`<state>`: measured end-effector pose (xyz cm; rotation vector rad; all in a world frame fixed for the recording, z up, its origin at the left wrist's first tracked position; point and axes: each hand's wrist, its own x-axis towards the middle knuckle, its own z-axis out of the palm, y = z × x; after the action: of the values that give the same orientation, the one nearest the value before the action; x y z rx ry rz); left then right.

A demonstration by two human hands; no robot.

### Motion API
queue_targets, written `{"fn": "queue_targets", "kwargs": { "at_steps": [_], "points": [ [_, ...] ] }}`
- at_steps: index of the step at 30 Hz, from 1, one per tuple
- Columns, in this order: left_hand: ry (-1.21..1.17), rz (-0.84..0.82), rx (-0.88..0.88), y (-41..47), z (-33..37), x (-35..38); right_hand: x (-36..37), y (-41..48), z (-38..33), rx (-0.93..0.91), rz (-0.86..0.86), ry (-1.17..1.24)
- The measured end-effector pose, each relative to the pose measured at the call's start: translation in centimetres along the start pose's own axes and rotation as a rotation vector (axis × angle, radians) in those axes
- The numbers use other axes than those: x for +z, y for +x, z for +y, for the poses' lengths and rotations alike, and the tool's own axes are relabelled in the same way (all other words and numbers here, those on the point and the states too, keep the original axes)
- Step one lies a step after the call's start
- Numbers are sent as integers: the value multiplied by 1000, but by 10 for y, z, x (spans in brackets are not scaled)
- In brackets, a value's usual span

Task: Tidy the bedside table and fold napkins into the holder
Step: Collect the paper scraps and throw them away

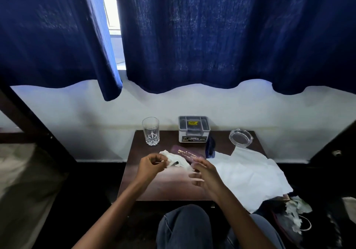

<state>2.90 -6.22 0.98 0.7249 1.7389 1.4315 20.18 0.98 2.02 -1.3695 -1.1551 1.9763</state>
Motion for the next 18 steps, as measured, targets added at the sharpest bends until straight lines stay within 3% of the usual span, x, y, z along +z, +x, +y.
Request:
{"fn": "queue_targets", "kwargs": {
  "at_steps": [4,7,10,15,18],
  "points": [
    [100,-98,42,-13,7,16,-4,-13,-16,-22,-124,76],
    [185,-219,76,-22,11,29,-14,-23,-22,-91,-160,-32],
    [219,-253,82,-30,15,41,-29,-32,-22,-146,-110,-118],
    [141,-123,70,-29,21,59,-71,-37,-21,-199,63,-15],
    [101,-219,56,-34,26,96,-86,-38,-21,-217,92,-7]
  ]
}}
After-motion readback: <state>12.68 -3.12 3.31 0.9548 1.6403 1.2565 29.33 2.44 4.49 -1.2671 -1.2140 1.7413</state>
